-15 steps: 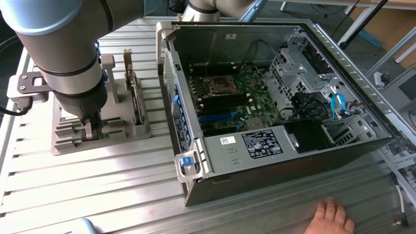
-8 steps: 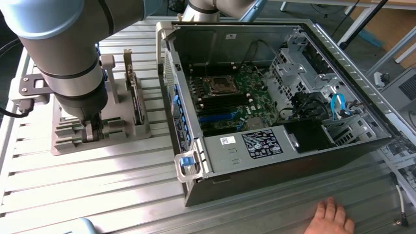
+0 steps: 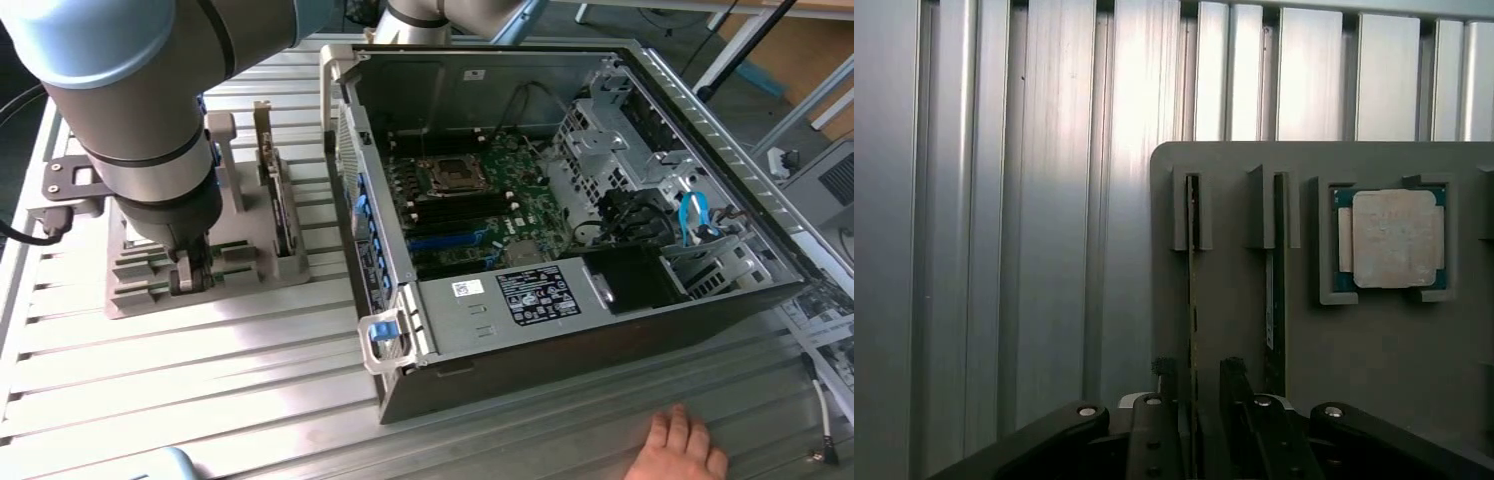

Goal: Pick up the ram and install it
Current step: 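Pick up the ram and move it above insertion slot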

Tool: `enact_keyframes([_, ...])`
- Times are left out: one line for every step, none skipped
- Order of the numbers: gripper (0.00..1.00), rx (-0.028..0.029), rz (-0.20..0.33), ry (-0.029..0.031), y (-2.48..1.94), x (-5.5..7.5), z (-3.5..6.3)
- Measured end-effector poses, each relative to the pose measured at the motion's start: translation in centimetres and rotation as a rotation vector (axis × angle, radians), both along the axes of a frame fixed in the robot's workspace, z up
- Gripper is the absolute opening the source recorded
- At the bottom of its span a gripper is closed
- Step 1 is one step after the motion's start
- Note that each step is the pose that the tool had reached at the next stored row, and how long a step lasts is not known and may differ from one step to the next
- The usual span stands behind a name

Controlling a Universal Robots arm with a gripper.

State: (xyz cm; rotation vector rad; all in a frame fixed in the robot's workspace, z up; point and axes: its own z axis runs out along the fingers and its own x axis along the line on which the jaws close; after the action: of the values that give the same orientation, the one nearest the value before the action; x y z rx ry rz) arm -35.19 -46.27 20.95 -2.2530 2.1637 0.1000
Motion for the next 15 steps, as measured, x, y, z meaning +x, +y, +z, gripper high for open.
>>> enact_keyframes([0.31,0.0005,0.000,0.0000,0.00,0.00,0.00])
enact_keyframes([0.31,0.0009,0.000,0.0001,0.00,0.00,0.00])
enact_keyframes([0.31,0.0017,0.000,0.0001,0.00,0.00,0.00])
enact_keyframes([0.31,0.0022,0.000,0.0001,0.00,0.00,0.00])
enact_keyframes([0.31,0.0026,0.000,0.0000,0.00,0.00,0.00])
enact_keyframes([0.29,0.0032,0.000,0.0001,0.00,0.00,0.01])
enact_keyframes([0.29,0.0037,0.000,0.0000,0.00,0.00,0.00])
enact_keyframes([0.22,0.0041,0.000,0.0001,0.00,0.00,0.00])
enact_keyframes([0.22,0.0046,0.000,0.0001,0.00,0.00,0.00])
enact_keyframes([0.22,0.0052,0.000,0.0001,0.00,0.00,0.00])
enact_keyframes([0.22,0.0056,0.000,0.0001,0.00,0.00,0.00])
enact_keyframes([0.22,0.0061,0.000,0.0001,0.00,0.00,0.00])
enact_keyframes([0.22,0.0065,0.000,0.0001,0.00,0.00,0.00])
enact_keyframes([0.22,0.0070,0.000,0.0001,0.00,0.00,0.00])
enact_keyframes([0.22,0.0071,0.000,0.0001,0.00,0.00,0.00])
